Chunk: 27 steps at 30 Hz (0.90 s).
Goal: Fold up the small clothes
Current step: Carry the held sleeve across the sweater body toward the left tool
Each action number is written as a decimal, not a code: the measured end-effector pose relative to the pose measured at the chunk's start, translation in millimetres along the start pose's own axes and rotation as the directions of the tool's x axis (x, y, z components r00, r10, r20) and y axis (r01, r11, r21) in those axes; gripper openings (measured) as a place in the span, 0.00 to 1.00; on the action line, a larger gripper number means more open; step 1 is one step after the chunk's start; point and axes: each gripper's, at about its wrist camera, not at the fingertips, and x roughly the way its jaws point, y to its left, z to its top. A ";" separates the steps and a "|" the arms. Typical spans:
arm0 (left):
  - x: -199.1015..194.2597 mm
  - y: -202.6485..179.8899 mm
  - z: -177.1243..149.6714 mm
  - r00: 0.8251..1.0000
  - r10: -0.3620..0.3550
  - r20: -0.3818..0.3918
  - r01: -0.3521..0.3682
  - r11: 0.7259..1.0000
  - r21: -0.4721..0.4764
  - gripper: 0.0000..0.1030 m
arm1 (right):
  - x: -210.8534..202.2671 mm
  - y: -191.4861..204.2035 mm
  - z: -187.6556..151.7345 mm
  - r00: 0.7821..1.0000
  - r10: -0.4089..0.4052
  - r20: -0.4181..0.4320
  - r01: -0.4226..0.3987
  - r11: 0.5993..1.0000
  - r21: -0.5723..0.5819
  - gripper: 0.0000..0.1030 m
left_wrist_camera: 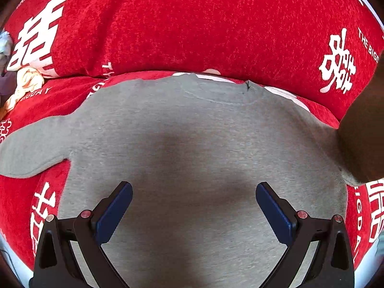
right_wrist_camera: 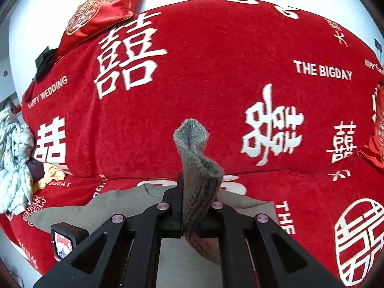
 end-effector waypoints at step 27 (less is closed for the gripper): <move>3.8 85.8 -12.1 1.000 0.003 -0.015 -0.005 0.990 -0.139 1.00 | 73.4 131.8 -50.2 0.981 0.111 -0.162 -0.129 0.986 -0.103 0.06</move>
